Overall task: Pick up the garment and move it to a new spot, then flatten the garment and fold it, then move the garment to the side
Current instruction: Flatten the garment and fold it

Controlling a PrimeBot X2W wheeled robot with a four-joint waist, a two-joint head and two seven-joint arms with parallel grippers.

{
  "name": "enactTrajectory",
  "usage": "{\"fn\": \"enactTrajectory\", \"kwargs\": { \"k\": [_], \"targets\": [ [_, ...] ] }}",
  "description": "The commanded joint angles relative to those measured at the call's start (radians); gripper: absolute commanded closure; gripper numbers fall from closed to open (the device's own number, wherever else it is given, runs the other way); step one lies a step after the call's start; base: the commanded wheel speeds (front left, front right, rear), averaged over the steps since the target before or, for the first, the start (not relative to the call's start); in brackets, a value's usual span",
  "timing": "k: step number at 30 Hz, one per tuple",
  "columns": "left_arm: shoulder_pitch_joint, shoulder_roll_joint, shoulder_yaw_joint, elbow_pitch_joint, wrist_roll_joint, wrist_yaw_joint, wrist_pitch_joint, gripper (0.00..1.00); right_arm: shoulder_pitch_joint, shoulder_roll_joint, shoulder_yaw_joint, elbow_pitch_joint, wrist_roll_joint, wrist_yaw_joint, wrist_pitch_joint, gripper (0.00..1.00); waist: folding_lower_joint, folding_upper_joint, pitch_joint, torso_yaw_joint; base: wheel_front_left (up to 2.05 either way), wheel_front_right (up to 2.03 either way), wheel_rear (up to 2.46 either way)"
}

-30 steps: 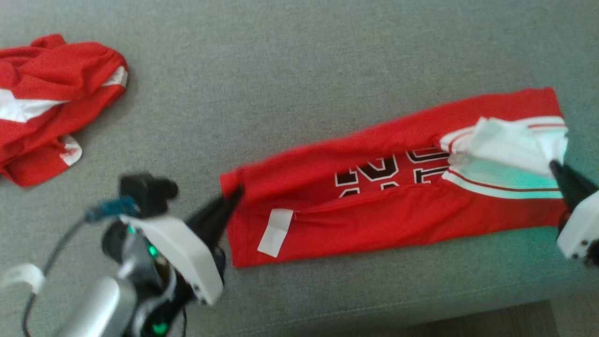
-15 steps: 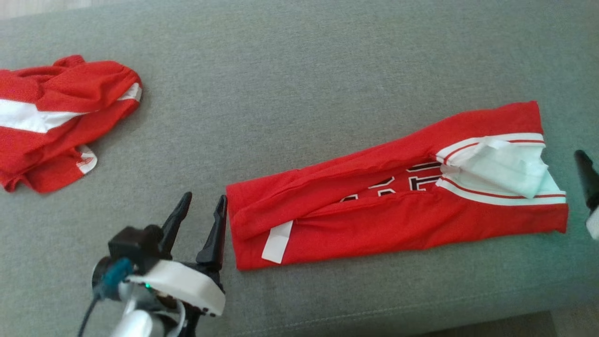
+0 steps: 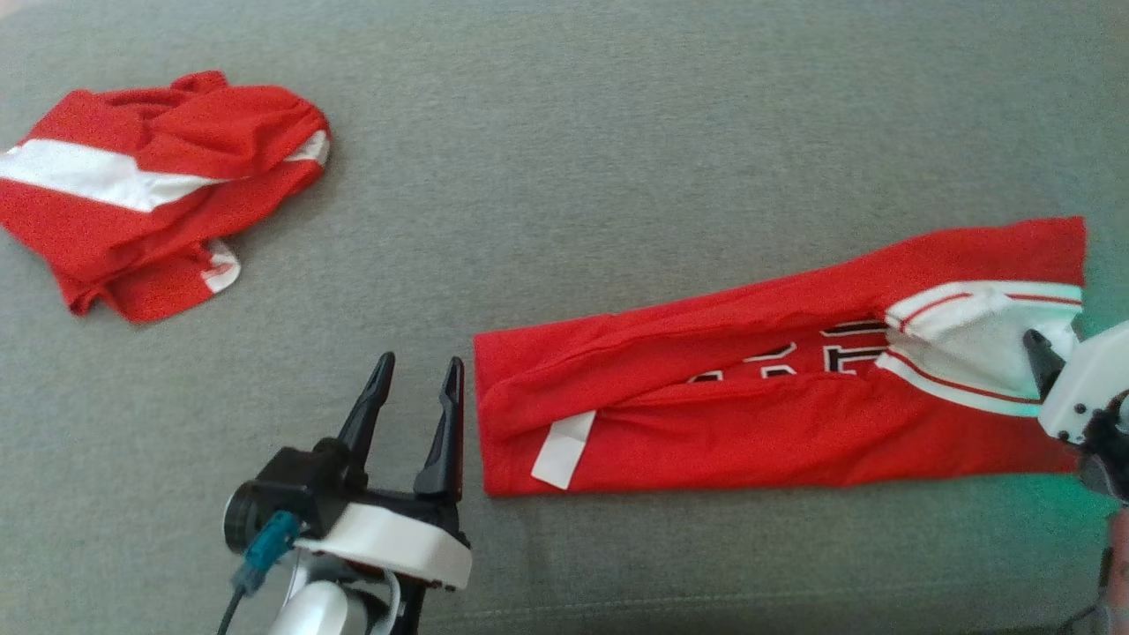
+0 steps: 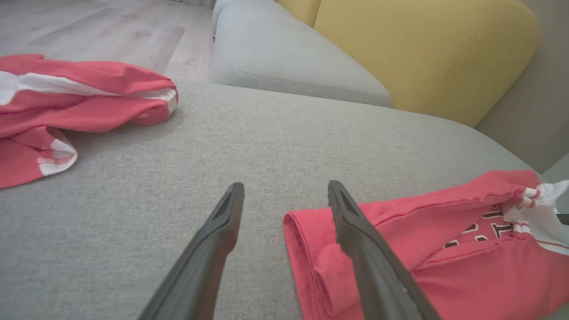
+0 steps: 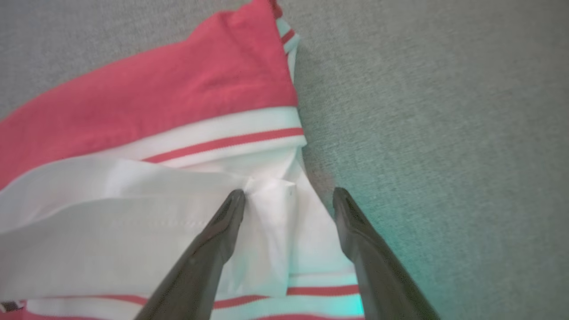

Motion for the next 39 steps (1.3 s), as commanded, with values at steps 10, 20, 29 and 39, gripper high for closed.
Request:
{"fn": "enactTrajectory", "kwargs": {
  "k": [10,20,29,39],
  "targets": [
    [0.02,-0.055,0.118,0.026,0.069,-0.073,-0.012,0.0,-0.027,-0.034,0.054,0.079,0.098,-0.001,-0.035,1.0,0.0001,0.0,-0.036,0.062,0.0,0.0,0.0],
    [0.072,-0.077,0.18,0.057,0.099,-0.114,-0.012,0.0,0.027,-0.228,-0.069,0.05,0.139,-0.001,-0.161,1.0,0.0001,0.0,-0.113,0.073,0.0,0.0,0.0],
    [0.088,-0.078,0.178,0.044,0.073,-0.102,-0.012,0.0,0.061,-0.261,-0.075,-0.037,0.2,-0.001,-0.157,1.0,0.0001,0.0,-0.146,0.076,0.0,0.0,0.0],
    [0.085,-0.079,0.158,0.056,0.06,-0.083,-0.012,0.0,0.177,-0.034,0.232,-0.293,0.255,-0.001,-0.093,1.0,0.0001,0.0,-0.14,0.058,0.0,0.0,0.0]
  ]
}}
